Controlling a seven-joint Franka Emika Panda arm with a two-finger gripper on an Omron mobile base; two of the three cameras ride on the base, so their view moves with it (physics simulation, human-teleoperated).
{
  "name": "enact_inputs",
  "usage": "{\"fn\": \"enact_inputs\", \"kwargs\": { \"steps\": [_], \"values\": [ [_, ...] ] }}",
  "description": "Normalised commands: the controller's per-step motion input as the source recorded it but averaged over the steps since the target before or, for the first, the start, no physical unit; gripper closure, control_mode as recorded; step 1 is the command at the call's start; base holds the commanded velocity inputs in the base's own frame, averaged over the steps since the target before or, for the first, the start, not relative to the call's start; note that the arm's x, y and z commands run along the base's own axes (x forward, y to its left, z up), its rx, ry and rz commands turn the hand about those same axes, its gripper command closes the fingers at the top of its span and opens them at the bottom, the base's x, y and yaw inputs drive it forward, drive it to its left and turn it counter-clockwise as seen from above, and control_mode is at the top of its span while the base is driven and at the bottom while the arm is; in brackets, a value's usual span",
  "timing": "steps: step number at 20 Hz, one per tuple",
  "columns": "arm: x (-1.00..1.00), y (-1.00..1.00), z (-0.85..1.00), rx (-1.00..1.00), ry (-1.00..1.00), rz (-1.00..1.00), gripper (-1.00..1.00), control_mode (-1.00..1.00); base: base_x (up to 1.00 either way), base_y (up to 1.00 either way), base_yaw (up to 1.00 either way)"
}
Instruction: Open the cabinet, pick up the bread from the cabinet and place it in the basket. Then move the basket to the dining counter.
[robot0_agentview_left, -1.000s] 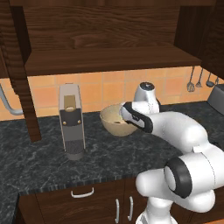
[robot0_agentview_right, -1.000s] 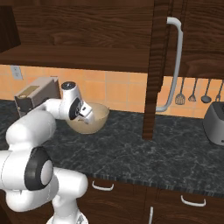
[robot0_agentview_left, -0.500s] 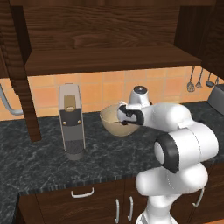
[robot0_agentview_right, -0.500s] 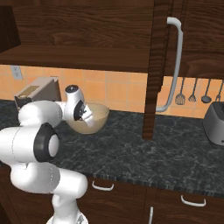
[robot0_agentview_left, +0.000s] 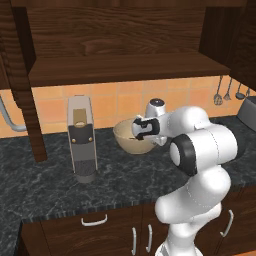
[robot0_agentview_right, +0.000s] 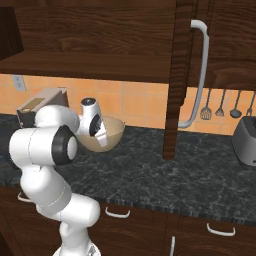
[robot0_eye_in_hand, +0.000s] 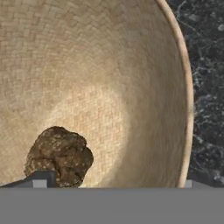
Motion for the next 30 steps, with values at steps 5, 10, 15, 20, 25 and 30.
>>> {"fn": "enact_inputs", "kwargs": {
  "steps": [5, 10, 15, 20, 25, 30],
  "values": [
    [0.03, 0.11, -0.8, 0.01, 0.05, -0.12, 1.0, -1.0, 0.0, 0.0, 0.0],
    [-0.6, 0.0, -0.59, 0.02, 0.11, -0.12, 1.0, -1.0, 0.0, 0.0, 0.0],
    [-0.58, 0.0, -0.15, 0.1, 0.14, -0.07, 1.0, -1.0, 0.0, 0.0, 0.0],
    [-0.73, 0.0, 0.91, 0.06, -0.1, -0.06, 1.0, -1.0, 0.0, 0.0, 0.0],
    [-0.99, 0.05, 0.69, 0.02, -0.09, -0.09, 1.0, -1.0, 0.0, 0.0, 0.0],
    [-0.91, 0.0, 0.62, 0.07, -0.06, -0.12, 1.0, -1.0, 0.0, 0.0, 0.0]
  ]
}}
